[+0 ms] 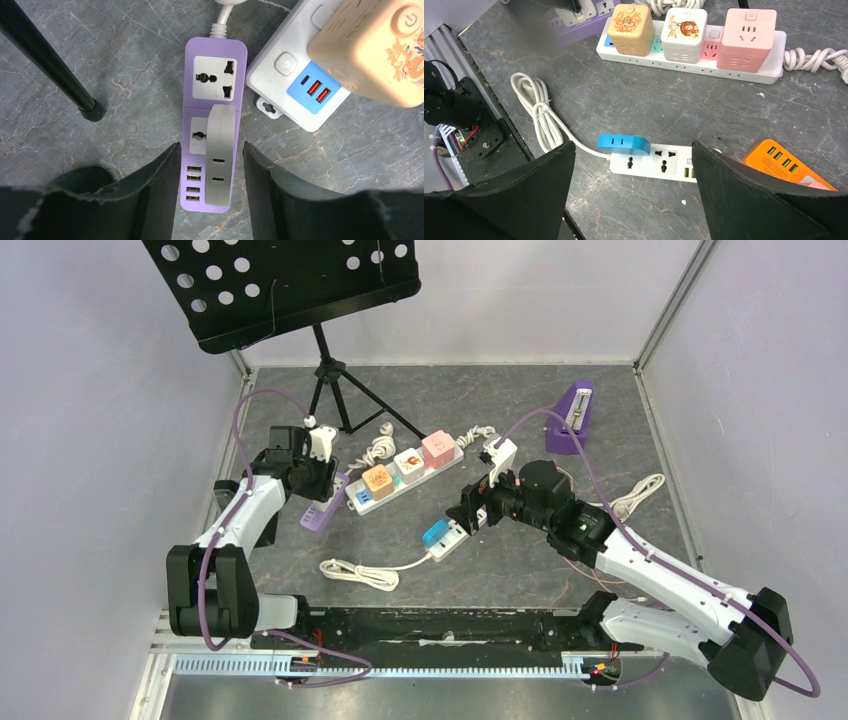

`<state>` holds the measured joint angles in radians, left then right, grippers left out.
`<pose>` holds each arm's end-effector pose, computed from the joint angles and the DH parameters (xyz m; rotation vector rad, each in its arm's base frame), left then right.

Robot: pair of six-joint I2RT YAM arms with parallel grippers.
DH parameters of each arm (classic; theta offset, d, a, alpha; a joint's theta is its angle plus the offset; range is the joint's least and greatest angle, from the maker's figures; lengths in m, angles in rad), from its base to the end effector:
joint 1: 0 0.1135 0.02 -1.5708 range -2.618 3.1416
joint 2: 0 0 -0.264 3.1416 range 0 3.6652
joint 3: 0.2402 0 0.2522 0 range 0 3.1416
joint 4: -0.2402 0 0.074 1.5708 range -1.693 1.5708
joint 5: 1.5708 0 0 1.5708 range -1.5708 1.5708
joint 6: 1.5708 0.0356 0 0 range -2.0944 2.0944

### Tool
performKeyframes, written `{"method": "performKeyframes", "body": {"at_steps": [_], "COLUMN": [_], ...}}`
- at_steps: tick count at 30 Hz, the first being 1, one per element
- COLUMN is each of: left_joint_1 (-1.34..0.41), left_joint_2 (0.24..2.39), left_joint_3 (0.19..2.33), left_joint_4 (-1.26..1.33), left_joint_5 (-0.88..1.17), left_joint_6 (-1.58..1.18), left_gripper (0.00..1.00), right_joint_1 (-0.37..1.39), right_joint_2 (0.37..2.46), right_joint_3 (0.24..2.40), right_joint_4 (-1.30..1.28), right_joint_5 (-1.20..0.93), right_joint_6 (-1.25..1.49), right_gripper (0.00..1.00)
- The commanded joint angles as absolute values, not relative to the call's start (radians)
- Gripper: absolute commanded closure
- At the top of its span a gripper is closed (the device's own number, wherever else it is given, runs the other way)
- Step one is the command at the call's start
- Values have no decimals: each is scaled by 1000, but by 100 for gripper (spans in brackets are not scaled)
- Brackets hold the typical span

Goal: Insert the plug

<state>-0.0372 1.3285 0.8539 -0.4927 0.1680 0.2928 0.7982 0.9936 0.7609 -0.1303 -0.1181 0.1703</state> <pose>0.2635 -0.0158 0.2214 0.4792 2.4756 -0.1105 0.1578 0.1679 0.2978 -0.6971 1.8822 0.7490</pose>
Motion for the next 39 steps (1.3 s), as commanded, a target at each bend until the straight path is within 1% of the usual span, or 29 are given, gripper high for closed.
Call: {"method": "performKeyframes", "body": {"at_steps": [1,3,8,11,15,16,17,18,19,20,22,27,28,29,32,34,35,37,39], "left_joint_1": [-39,-39,-41,-39,-40,-41,-40,-40,-41,-41,-40,-41,-43,-44,-44,-44,-44,-44,-43], "left_joint_2": [1315,1320,1333,1335,1333,1329,1325,1317,1308,1296,1266,1142,1110,1072,971,924,913,889,850], "left_joint_3": [869,864,856,850,857,862,871,879,889,900,926,979,992,1011,1024,1044,1050,1052,1032], "left_joint_4": [-519,-527,-550,-548,-546,-544,-542,-540,-533,-530,-528,-528,-528,-539,-547,-590,-621,-660,-689], "left_joint_5": [189,189,252,264,273,266,254,238,213,192,153,102,65,24,-9,-93,-71,58,107], "left_joint_6": [369,379,418,426,426,422,413,406,393,387,369,286,244,176,33,-117,-148,-168,-243], "left_gripper": [46,51,65,71,72,69,63,49,41,34,24,20,20,20,19,19,19,18,18], "right_joint_1": [793,793,793,793,792,793,793,793,793,793,793,793,794,793,793,793,793,793,793], "right_joint_2": [977,978,980,976,967,965,962,960,955,952,948,922,910,899,855,815,790,734,674], "right_joint_3": [773,773,776,779,783,785,785,789,792,796,806,829,834,839,860,874,879,886,899], "right_joint_4": [-107,-107,-107,-109,-108,-109,-110,-112,-114,-119,-131,-183,-200,-219,-301,-357,-380,-427,-476], "right_joint_5": [-100,-98,-97,-103,-110,-110,-110,-109,-106,-103,-93,-31,-8,32,174,282,346,472,588], "right_joint_6": [152,153,153,156,164,165,166,167,168,170,171,173,172,171,177,186,194,212,229], "right_gripper": [12,12,12,12,12,12,12,12,12,11,11,6,4,2,2,2,2,2,2]}}
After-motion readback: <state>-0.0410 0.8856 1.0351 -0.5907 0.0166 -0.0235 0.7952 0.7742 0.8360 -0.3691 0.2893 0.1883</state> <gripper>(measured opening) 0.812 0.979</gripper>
